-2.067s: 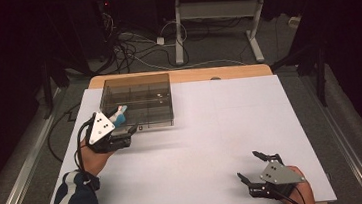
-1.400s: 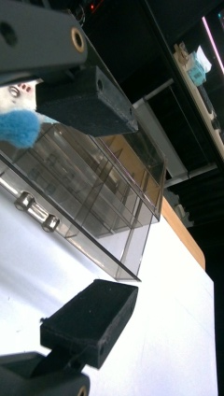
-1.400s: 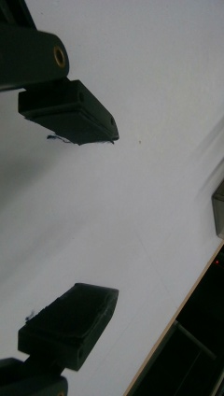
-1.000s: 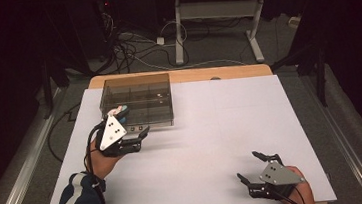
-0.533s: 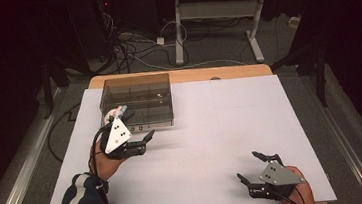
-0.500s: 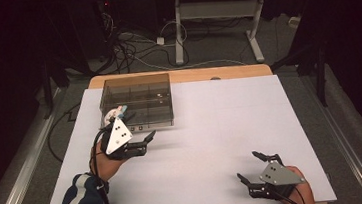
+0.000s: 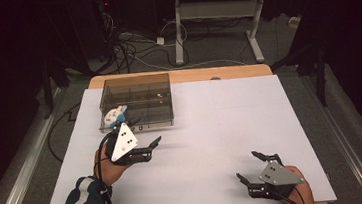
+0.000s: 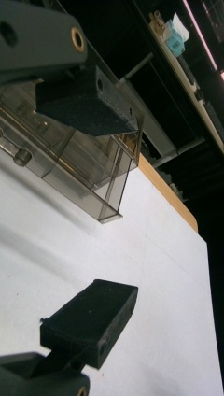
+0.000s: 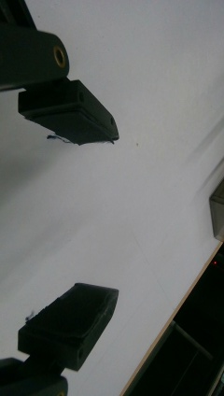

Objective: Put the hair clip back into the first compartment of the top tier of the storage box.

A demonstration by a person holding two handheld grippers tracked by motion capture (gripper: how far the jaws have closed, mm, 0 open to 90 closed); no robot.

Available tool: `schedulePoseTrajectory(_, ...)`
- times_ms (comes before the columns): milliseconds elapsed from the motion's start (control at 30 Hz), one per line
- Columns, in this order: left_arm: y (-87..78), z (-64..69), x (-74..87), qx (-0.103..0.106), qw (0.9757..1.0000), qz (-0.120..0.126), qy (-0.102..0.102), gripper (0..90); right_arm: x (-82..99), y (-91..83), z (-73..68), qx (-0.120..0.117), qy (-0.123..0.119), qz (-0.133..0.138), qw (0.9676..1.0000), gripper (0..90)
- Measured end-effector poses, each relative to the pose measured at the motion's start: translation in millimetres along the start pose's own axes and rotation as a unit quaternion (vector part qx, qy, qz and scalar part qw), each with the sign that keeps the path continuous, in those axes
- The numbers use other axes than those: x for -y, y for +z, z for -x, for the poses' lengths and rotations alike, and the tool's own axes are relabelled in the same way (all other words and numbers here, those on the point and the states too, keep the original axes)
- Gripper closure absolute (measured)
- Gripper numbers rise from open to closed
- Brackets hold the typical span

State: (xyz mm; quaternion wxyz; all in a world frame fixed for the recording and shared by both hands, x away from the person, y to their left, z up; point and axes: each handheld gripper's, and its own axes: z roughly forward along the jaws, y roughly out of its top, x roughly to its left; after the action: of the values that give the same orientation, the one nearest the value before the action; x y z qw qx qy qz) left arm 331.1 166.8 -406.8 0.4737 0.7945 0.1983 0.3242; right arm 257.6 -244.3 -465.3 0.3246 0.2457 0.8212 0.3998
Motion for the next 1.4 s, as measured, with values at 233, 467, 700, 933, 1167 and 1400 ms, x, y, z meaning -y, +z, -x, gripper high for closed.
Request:
schedulePoseTrajectory(233, 1.0, 9.8, 0.9, 0.006, 0.9998, -0.012, 0.016, 18.4, -0.7, 0.7, 0.0, 0.000, -0.001, 0.001, 1.0000, 21.1)
schedulePoseTrajectory(467, 1.9, 17.1, 4.3, 0.010, 0.9995, -0.017, 0.026, 18.4, -0.6, 0.6, 0.3, 0.001, 0.000, 0.001, 1.0000, 21.1)
schedulePoseTrajectory(700, 0.8, 22.0, 7.9, 0.008, 0.9991, -0.022, 0.035, 18.4, -0.6, 0.9, 0.2, 0.002, 0.000, 0.000, 1.0000, 21.1)
schedulePoseTrajectory(933, 0.5, 26.9, 14.1, 0.014, 0.9986, -0.029, 0.042, 18.4, -1.2, 1.4, -0.5, 0.000, -0.002, 0.001, 1.0000, 21.1)
schedulePoseTrajectory(1167, -0.4, 29.3, 17.6, 0.013, 0.9984, -0.030, 0.046, 18.3, -2.0, 2.9, -0.4, -0.002, -0.003, 0.002, 1.0000, 21.1)
schedulePoseTrajectory(1400, -2.8, 30.6, 21.6, 0.012, 0.9983, -0.032, 0.047, 18.4, -4.2, 6.3, -0.1, -0.007, -0.006, 0.005, 0.9999, 21.1)
